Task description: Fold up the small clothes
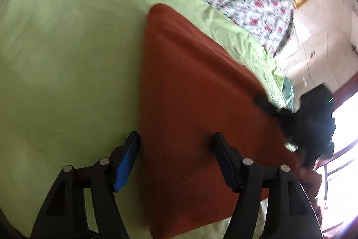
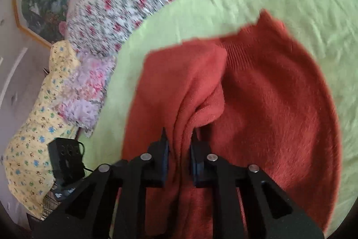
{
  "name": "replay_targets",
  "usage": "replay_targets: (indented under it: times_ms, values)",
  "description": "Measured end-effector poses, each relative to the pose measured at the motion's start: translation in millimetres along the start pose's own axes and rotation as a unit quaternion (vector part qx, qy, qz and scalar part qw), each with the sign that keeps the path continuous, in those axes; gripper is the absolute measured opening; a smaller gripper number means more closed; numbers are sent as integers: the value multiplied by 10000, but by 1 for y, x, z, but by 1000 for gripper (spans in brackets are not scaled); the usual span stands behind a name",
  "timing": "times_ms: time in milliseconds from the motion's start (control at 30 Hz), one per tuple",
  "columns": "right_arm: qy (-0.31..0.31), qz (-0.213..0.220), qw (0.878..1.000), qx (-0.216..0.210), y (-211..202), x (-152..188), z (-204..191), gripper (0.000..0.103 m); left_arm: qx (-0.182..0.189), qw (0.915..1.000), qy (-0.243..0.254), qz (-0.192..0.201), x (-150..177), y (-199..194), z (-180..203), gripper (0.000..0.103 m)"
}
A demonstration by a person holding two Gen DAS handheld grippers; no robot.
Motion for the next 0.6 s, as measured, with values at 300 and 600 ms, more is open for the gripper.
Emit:
replay_targets:
  times_ms: [300, 600]
  values:
    - [-200, 141, 9951, 953, -44, -11, 43, 15, -153, 9984, 434, -341, 9, 21, 36, 69]
    - [446, 351, 9966, 589, -54, 6, 68, 22, -303, 9971, 606, -354, 19, 27, 46, 70]
Point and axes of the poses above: each gripper's, at about its wrist camera, not at the fingertips, and y roughly the way its jaws point, z to its right, x to its underside, the point moved 7 cm from there along y, roughly the way its jaws point, and after that the axes turned 11 degrees about -x, right-handed, at the moved point
